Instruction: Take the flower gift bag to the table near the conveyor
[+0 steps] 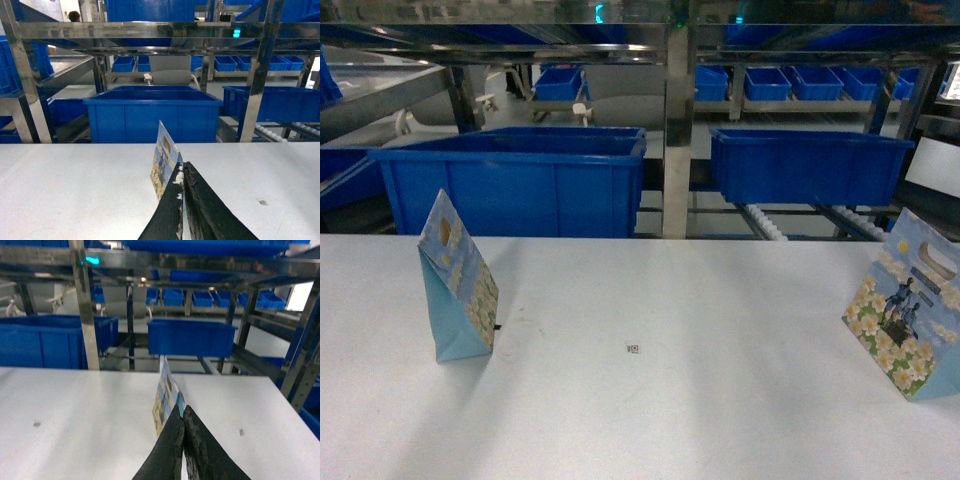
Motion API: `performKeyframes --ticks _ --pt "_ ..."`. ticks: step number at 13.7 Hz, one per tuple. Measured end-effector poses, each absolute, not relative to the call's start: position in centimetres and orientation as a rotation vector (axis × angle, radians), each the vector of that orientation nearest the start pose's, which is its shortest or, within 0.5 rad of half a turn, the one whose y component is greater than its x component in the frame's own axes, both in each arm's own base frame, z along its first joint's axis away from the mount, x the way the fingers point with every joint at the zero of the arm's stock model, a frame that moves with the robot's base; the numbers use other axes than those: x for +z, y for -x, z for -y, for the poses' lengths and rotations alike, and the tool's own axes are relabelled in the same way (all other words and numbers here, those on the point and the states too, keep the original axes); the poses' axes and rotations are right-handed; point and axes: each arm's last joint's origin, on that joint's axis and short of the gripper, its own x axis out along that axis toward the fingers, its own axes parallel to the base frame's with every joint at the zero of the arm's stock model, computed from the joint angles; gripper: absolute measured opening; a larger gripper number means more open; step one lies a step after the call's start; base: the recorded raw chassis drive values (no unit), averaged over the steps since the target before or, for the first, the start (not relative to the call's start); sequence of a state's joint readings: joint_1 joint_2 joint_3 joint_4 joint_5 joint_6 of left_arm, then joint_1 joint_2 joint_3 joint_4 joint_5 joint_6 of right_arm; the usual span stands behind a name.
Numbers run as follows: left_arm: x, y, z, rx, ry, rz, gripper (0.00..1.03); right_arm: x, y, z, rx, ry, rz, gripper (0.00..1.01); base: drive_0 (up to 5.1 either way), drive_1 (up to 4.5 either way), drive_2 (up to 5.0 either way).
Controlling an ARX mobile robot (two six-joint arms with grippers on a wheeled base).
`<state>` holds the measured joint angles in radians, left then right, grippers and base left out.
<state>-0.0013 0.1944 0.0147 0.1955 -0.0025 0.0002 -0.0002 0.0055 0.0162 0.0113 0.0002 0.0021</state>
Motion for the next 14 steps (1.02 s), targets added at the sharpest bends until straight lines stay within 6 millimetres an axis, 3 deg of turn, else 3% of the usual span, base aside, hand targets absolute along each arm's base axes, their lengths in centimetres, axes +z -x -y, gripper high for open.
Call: performKeyframes --ticks 3,4,10,12,14 --pt "16.5 -9.9 0.0 -0.001 0.0 -0.029 0.02 16.7 -9.7 0.0 0.0 -0.002 0.005 0.02 0.0 0.0 0.0" --pt "17.1 -9.7 0.0 -0.001 -0.001 0.028 0.02 16.7 -9.7 0.0 0.0 -0.002 0.005 0.02 0.0 0.0 0.0" --pt "16.8 -9.7 0.0 -0.001 -0.001 0.004 0.02 16.7 -9.7 0.0 0.0 -0.002 0.005 0.02 0.0 0.0 0.0" --pt "16.8 -9.7 0.0 0.0 0.0 0.004 0.22 16.7 -9.7 0.0 0.0 -0.001 0.005 0.25 0.0 0.0 0.0" --pt "16.8 -9.7 0.0 0.0 0.0 0.004 0.31 16.7 -9.7 0.0 0.001 -0.001 0.005 0.34 0.0 0.0 0.0"
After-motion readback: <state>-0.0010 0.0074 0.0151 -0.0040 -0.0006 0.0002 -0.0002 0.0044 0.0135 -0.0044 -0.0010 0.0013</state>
